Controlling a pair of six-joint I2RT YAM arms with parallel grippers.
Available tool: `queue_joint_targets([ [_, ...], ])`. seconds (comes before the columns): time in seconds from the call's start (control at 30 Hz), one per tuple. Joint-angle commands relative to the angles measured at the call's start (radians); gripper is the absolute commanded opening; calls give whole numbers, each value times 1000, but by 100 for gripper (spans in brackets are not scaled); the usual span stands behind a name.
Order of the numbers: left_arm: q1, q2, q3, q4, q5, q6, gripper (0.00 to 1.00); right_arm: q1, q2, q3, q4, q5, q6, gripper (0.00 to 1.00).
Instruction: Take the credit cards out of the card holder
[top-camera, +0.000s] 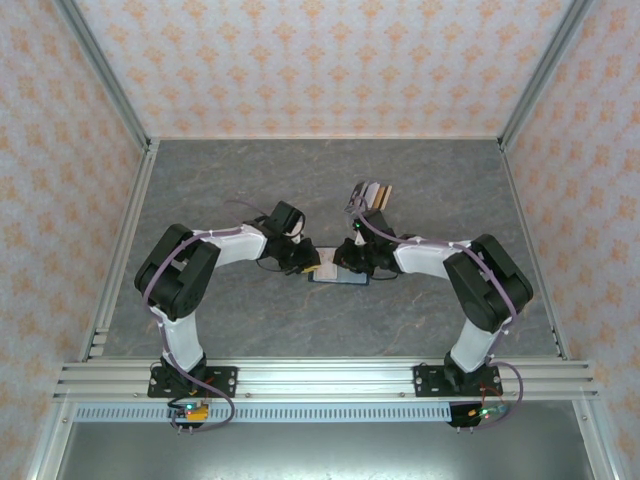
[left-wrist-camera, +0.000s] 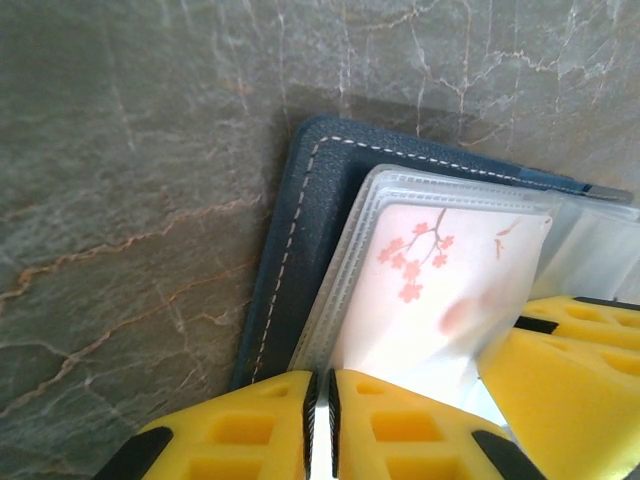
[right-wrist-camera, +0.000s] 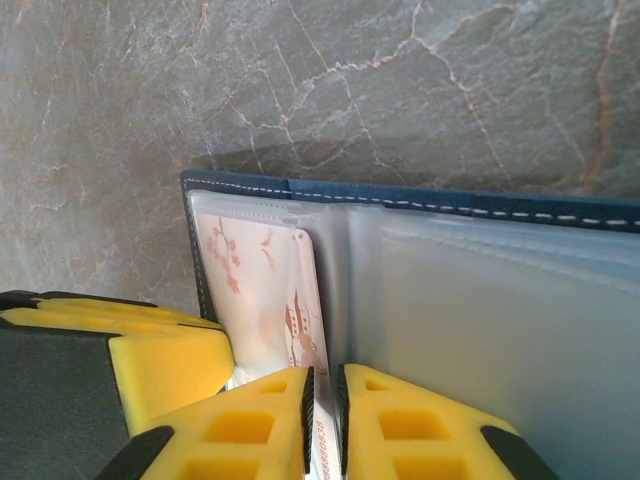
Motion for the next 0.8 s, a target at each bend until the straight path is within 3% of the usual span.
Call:
queue_joint_targets([
  [0.0,-6,21,-39,2,-11,-19,15,12,-32,-12,95,-91,4,17],
  [0.37,-4,41,-30,13,17,-19,15,4,42,5,128,-166,-10,17],
  [0.63,2,29,-26,-25,-14,5,14,3,-56,30,-70,25,-68,22],
  [0.77,7,34,-33,-15,-14,1,14,3,-101,27,-118,19,-86,24],
])
